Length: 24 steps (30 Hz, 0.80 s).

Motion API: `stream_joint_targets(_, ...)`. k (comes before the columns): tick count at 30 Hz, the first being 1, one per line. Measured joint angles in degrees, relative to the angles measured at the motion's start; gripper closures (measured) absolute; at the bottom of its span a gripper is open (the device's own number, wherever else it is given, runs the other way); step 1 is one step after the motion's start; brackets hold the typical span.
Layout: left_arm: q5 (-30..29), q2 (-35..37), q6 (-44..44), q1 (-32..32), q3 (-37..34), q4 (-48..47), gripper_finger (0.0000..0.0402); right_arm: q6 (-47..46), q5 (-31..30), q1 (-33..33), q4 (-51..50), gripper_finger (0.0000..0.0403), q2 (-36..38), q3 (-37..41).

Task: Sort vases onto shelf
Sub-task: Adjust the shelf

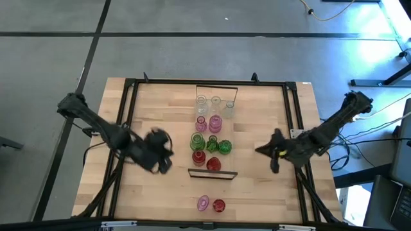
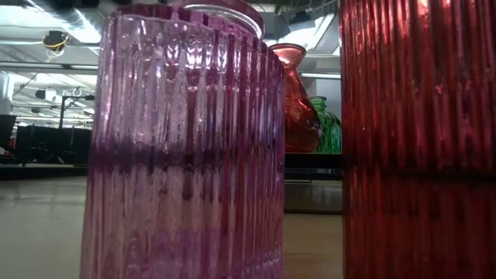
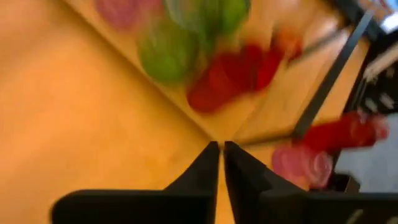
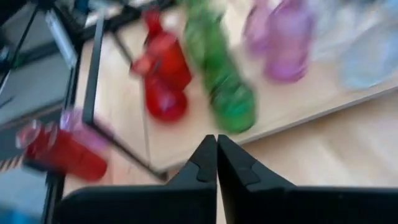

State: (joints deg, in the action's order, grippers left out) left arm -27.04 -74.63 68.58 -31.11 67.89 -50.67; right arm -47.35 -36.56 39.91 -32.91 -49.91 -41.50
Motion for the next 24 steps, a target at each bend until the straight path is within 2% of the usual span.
stream_joint_targets(2,1.1,-2.8,3.2,-2.2,-5.3,7.5,0.0396,-0.7,-4.6,1.0,-5.0,0.0403,1.7,-3.1)
stream_joint_targets(5,-2.5,-6.4,11.6,-5.5,-12.2,16.4,0.04,-1.0,-8.8,1.4,-12.5,0.0403,2.9,-8.4)
stream_joint_targets(8,-7.5,-8.5,22.2,-8.5,-17.0,19.0,0.0401,-1.1,-11.0,1.4,-18.5,0.0403,2.8,-13.6)
stream_joint_targets(10,-9.0,-10.0,28.3,-10.1,-19.5,19.4,0.0401,-1.1,-12.4,1.4,-21.4,0.0403,2.8,-16.5)
stream_joint_targets(12,-9.4,-11.9,32.7,-11.1,-22.0,24.2,0.0401,-1.1,-13.1,1.4,-24.6,0.0403,2.8,-19.1)
stream_joint_targets(16,-9.8,-16.6,34.4,-11.4,-25.6,38.1,0.0401,-1.1,-14.0,1.3,-29.2,0.0403,2.8,-22.8)
stream_joint_targets(19,-11.6,-19.5,36.4,-10.8,-25.8,41.5,0.0401,-1.1,-14.0,1.3,-30.3,0.0403,2.8,-23.8)
stream_joint_targets(24,-11.8,-22.2,34.6,-8.1,-25.8,49.3,0.0401,-1.6,-14.0,1.3,-31.3,0.0403,2.8,-23.8)
